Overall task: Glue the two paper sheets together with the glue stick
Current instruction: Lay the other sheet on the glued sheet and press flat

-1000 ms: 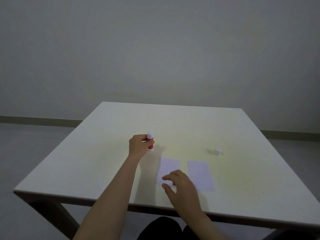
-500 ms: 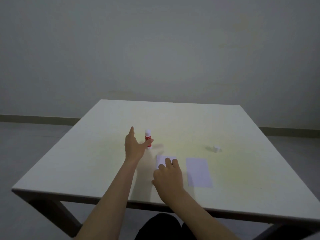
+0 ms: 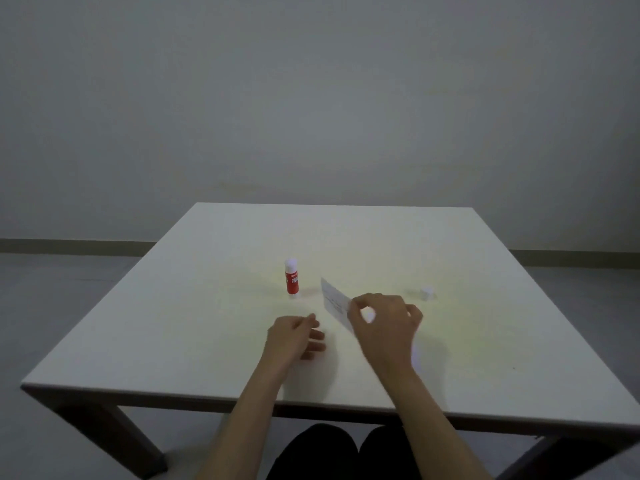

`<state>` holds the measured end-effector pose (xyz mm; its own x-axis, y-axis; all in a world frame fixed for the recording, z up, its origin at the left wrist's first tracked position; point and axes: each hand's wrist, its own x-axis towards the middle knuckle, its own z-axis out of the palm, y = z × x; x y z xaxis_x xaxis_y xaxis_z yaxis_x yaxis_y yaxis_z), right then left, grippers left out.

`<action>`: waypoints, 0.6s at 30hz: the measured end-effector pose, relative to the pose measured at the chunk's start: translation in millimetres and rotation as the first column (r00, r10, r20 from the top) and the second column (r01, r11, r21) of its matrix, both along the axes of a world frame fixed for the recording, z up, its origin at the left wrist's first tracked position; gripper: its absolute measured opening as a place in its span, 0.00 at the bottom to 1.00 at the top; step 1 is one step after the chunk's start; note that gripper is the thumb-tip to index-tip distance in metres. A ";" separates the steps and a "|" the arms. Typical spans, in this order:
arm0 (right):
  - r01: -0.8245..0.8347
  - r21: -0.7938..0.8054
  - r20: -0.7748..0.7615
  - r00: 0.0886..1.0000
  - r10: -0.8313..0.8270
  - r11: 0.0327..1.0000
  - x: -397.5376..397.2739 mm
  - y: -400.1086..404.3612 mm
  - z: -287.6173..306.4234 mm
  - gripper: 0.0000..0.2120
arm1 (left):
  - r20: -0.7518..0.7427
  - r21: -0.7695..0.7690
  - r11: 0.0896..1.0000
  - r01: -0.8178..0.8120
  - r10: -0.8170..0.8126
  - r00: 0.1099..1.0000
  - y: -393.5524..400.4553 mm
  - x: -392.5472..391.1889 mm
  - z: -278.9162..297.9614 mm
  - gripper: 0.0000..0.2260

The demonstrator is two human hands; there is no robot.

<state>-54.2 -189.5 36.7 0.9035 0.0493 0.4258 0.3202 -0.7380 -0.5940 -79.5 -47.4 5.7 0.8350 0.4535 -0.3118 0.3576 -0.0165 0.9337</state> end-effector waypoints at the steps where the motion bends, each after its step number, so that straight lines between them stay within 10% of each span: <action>1: 0.003 0.178 -0.115 0.993 0.018 0.984 2.0 -8.5 4.6 0.08 | -0.011 -0.065 0.997 0.030 -0.031 0.999 -8.1 1.7 3.2 0.11; 4: 0.111 0.643 -0.365 0.914 0.175 0.758 2.3 -28.0 12.8 0.13 | 0.058 -0.202 0.979 0.043 -0.032 0.998 -29.1 9.4 11.3 0.09; 7: 0.211 0.775 -0.444 0.853 0.275 0.596 1.0 -44.4 9.8 0.11 | 0.129 -0.231 0.973 -0.003 0.033 0.991 -43.0 15.0 17.4 0.05; 18: -0.048 0.444 -0.478 0.832 0.282 0.895 13.0 -95.7 4.0 0.09 | 0.174 -0.048 0.996 0.071 -0.061 0.983 -58.9 32.0 22.8 0.05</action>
